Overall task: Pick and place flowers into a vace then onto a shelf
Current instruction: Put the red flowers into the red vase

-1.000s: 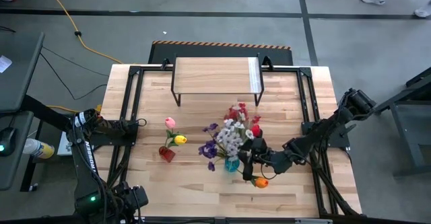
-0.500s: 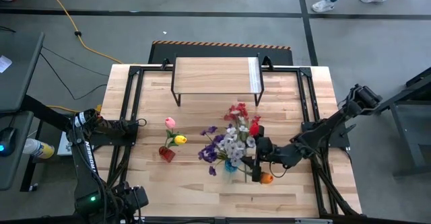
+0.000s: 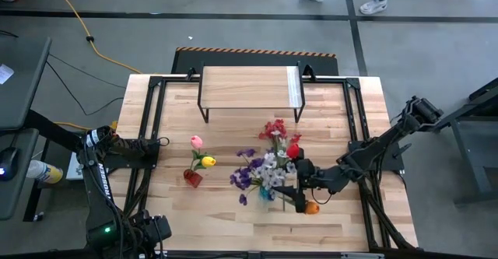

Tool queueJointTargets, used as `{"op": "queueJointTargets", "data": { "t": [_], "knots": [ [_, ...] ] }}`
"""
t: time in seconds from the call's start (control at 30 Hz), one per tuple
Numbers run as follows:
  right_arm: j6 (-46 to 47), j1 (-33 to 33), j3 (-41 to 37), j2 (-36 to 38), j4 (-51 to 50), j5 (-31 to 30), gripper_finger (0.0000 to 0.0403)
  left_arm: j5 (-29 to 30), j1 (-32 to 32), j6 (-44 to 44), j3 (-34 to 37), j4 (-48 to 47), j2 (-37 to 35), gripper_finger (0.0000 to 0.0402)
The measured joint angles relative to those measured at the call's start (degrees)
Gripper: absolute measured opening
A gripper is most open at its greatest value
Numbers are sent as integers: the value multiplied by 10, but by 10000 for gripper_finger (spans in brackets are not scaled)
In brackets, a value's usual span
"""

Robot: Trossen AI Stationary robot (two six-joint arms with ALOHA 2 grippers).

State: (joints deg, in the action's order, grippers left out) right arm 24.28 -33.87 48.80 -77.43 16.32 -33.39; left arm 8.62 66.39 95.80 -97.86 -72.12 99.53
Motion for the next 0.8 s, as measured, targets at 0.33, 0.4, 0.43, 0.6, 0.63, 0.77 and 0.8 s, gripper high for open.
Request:
{"op": "queueJointTargets", "data": {
  "t": [0.33, 0.4, 0.43, 0.6, 0.63, 0.77, 0.8],
  "knots": [
    [10, 0, 0, 0, -7, 97, 256, 0, 0, 0, 0, 0, 0, 385],
    [10, 0, 0, 0, -8, 99, 255, 0, 0, 0, 0, 0, 0, 385],
    [10, 0, 0, 0, -9, 99, 255, -2, 0, 0, 0, 0, 0, 385],
    [10, 1, 0, 0, -14, 100, 255, -3, 0, 0, 0, 0, 0, 385],
    [10, 1, 0, 1, -20, 102, 255, -3, 0, 0, 0, 1, 0, 385],
    [27, 1, 0, 18, -43, 103, 255, -2, 0, 0, 0, 1, 0, 385],
    [28, 1, 0, 24, -47, 102, 255, -2, 0, 0, 0, 1, 0, 385]
  ]
}}
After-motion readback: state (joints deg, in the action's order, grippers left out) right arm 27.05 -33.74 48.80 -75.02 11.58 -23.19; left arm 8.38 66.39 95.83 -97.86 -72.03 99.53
